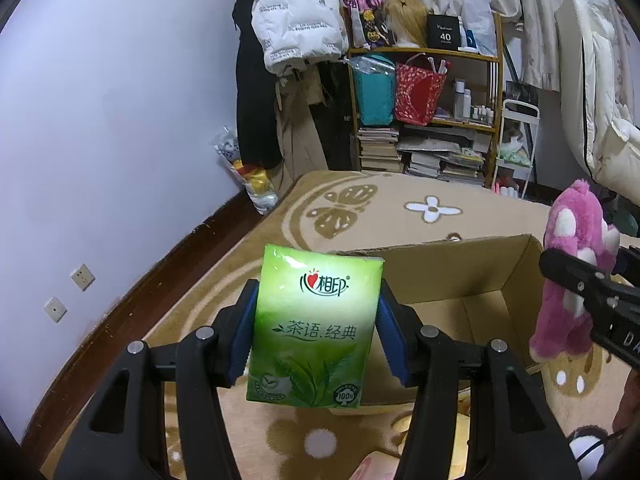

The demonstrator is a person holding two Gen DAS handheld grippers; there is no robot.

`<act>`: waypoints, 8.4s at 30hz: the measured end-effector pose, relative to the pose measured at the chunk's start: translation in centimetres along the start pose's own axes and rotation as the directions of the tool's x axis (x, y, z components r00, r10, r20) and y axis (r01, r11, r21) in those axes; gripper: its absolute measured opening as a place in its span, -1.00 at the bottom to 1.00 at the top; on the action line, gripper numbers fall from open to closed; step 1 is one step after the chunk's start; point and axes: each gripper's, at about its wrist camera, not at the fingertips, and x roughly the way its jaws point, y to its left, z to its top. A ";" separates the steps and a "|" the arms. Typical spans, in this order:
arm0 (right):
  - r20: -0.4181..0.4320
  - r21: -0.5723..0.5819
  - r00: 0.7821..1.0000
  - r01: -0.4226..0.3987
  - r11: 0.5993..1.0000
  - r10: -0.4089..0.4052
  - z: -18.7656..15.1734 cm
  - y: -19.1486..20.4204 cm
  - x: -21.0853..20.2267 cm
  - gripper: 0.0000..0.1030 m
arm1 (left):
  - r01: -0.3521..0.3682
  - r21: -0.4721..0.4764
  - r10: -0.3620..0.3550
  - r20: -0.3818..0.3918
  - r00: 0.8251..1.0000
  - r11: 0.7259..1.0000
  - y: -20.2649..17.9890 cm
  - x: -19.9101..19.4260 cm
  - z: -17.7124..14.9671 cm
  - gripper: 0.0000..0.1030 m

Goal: Organize soft objects

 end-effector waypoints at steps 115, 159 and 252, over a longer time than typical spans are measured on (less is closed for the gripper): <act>-0.290 0.202 0.943 -0.107 0.974 0.163 -8.8 1.4 1.9 0.72 | 0.108 0.115 -0.022 -0.577 0.816 0.988 -3.1 2.8 -11.3 0.99; -0.422 0.148 0.891 -0.112 0.983 0.165 -11.8 3.9 7.1 0.56 | 0.182 0.060 -0.093 -0.682 0.726 0.982 -3.0 6.1 -13.0 0.48; 0.094 0.198 0.995 -0.031 0.980 0.012 -4.5 -1.5 -6.5 0.05 | 0.040 -0.012 -0.038 0.132 0.991 0.999 0.3 -5.8 0.0 -0.38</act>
